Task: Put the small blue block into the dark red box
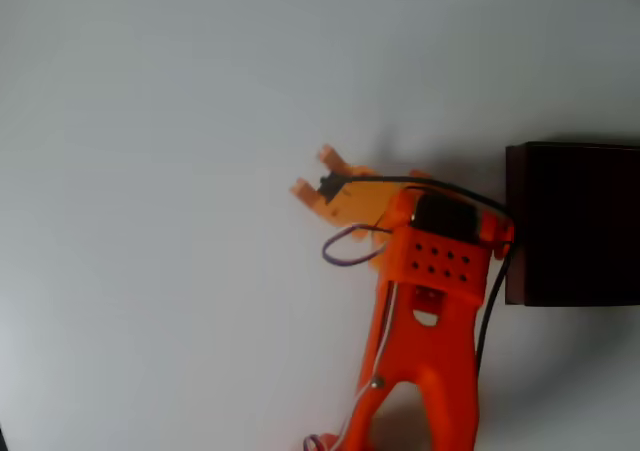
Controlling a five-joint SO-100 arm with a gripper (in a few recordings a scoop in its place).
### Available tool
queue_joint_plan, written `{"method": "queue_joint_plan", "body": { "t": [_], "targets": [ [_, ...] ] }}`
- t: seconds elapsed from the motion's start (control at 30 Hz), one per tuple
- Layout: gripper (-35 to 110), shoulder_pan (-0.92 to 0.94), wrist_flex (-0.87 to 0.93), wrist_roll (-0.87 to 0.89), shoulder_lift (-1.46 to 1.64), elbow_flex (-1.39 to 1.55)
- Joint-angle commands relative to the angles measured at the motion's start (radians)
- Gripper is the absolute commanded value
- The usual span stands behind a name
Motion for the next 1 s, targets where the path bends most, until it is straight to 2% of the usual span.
{"method": "queue_joint_plan", "body": {
  "t": [0.0, 0.57, 0.63, 0.73, 0.97],
  "targets": [
    [26, 0.026, 0.000, 0.000, 0.011, -0.006],
    [25, 0.080, -0.018, -0.052, 0.006, 0.009],
    [22, 0.086, -0.018, -0.057, 0.005, 0.009],
    [8, 0.087, -0.020, -0.063, 0.002, 0.006],
    [3, 0.072, 0.002, -0.058, -0.012, -0.032]
  ]
}}
